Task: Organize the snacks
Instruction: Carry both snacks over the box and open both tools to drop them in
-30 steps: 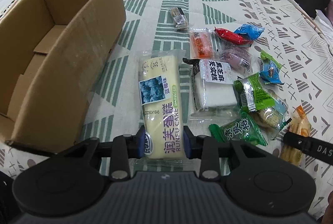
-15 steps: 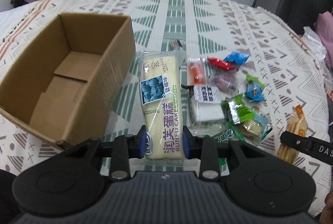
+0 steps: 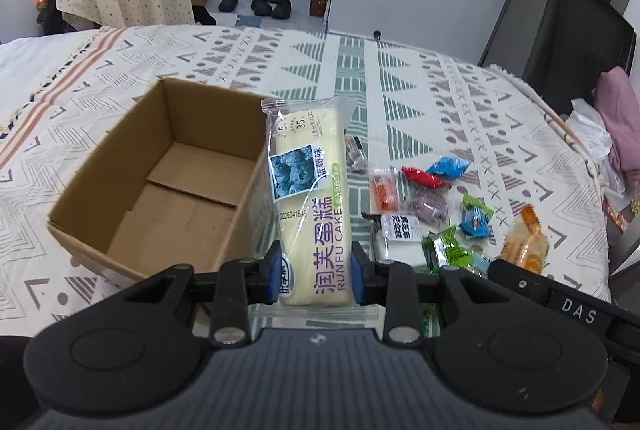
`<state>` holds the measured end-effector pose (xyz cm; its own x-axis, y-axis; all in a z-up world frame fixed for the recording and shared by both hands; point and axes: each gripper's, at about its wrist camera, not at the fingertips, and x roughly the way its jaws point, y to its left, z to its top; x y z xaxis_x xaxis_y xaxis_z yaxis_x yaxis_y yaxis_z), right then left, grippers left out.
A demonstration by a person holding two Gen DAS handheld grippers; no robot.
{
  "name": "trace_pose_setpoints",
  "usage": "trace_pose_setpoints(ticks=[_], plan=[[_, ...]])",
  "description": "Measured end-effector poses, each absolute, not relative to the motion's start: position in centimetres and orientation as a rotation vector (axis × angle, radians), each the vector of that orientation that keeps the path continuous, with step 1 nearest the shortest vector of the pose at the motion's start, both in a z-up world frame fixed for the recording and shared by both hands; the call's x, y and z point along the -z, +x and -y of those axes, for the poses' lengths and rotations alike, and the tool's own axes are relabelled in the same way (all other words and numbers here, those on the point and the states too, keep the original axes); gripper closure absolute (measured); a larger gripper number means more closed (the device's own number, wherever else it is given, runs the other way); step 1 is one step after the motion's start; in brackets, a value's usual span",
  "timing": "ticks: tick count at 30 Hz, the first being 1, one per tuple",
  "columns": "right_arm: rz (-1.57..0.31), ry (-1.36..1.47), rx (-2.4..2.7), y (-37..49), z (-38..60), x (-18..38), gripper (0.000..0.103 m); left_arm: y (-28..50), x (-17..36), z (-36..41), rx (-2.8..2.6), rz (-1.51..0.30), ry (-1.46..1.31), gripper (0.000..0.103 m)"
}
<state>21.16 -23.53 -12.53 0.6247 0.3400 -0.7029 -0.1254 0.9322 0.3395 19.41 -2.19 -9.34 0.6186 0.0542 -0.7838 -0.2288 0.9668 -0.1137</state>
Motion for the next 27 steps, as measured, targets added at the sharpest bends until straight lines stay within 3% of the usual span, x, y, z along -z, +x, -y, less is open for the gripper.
trace_pose_setpoints(ticks=[14, 27], plan=[[-0.817, 0.328, -0.299, 21.2, 20.2, 10.1, 0.067, 18.3, 6.1, -2.7, -0.169, -0.827, -0.258, 0.071], [-0.794, 0.301, -0.37, 21.4, 14.0, 8.7, 0.066, 18.2, 6.7, -7.6, -0.21, -0.85, -0.279, 0.071]])
